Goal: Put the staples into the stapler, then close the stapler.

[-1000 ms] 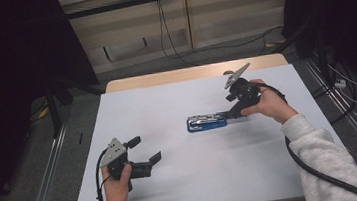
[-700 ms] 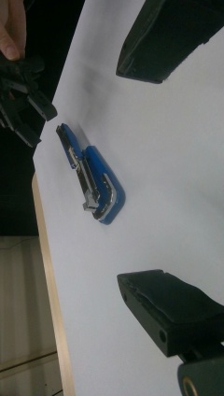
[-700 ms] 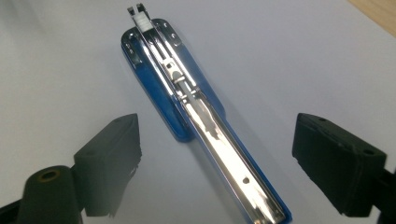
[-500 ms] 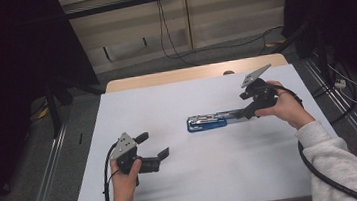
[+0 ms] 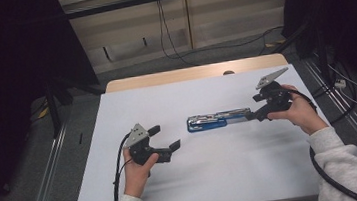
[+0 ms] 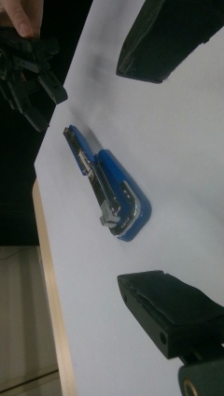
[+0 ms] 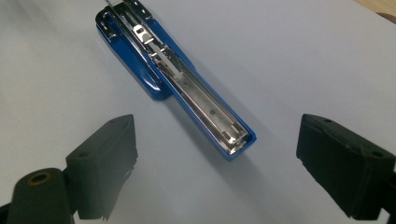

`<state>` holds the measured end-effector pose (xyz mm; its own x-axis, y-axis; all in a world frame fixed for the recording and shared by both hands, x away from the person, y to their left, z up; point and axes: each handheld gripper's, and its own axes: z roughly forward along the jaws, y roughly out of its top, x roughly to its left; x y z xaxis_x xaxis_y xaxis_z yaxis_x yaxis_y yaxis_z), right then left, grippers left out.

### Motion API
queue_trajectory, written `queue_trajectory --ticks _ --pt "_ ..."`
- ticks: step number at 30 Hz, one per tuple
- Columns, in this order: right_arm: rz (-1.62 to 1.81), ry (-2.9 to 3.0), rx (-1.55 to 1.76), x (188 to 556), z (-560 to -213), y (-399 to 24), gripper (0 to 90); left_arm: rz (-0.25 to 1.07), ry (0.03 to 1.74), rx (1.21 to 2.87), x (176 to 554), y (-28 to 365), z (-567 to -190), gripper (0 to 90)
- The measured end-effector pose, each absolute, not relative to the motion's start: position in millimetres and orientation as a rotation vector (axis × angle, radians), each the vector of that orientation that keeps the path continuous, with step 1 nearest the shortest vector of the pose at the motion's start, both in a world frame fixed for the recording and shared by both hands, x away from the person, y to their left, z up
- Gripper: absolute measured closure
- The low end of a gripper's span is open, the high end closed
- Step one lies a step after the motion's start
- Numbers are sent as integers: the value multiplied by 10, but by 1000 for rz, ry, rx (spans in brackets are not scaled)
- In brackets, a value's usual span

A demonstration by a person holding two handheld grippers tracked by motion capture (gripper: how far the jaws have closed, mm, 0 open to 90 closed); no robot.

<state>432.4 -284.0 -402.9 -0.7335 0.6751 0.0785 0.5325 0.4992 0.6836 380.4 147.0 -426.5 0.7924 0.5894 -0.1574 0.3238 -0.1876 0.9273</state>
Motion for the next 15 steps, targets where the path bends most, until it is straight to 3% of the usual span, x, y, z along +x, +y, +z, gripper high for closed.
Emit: queue_trajectory --ticks 15 --pt "1002 2511 1065 4236 -4087 -2960 145 336 770 1799 4000 1302 -4269 45"
